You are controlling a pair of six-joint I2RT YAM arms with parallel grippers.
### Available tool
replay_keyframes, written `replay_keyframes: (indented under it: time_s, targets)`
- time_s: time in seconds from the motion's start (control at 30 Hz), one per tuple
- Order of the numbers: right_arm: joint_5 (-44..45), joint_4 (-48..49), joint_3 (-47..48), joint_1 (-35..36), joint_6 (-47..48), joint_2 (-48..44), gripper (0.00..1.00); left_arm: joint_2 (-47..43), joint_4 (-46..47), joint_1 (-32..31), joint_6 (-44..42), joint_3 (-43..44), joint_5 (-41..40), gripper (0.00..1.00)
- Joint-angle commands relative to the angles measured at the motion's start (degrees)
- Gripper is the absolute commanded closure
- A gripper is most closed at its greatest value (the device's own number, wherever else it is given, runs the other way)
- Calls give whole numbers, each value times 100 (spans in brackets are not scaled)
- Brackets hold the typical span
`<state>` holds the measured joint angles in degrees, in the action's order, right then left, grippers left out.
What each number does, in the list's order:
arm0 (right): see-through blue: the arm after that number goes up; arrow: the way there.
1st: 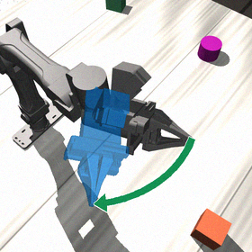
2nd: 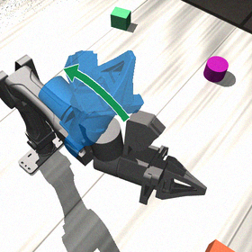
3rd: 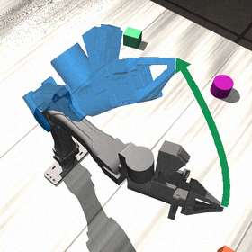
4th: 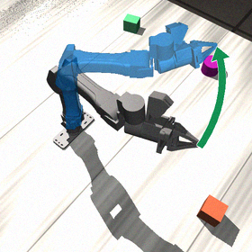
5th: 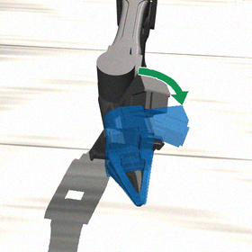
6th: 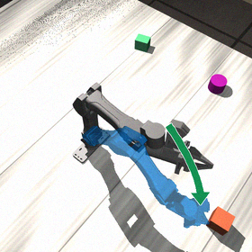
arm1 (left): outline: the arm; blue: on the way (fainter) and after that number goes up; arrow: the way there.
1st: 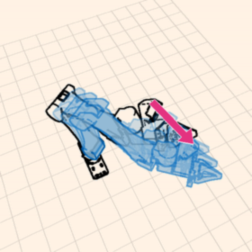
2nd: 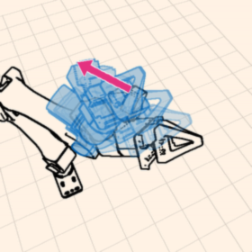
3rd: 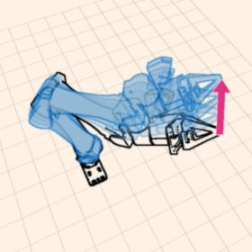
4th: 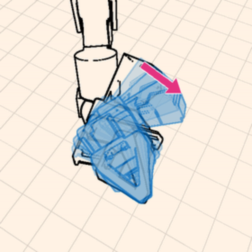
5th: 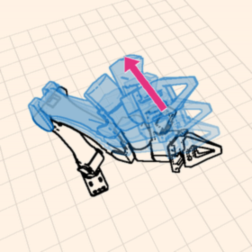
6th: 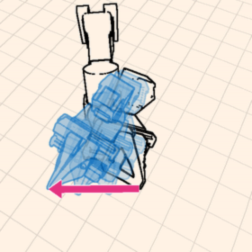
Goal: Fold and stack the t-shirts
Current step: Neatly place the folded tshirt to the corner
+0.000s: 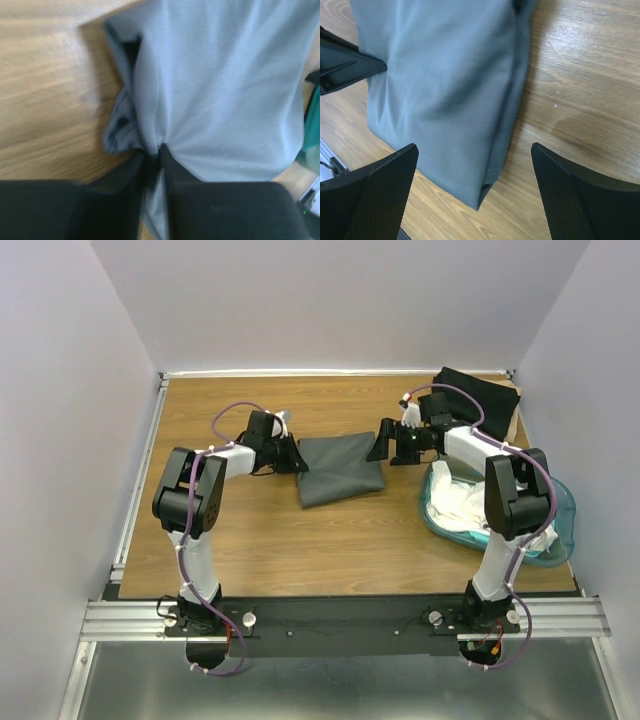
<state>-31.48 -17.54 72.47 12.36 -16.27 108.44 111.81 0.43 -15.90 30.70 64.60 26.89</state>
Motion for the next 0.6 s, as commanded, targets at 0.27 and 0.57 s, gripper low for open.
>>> replay_keyframes:
  time_s: [0.27, 0.57]
  targets:
    - [-464, 207, -75, -67, 107, 432, 0, -80, 651, -36, 50, -834, 167, 100]
    - [-877, 304, 48, -58, -34, 959, 1, -71, 1416, -36, 235, -1344, 457, 100]
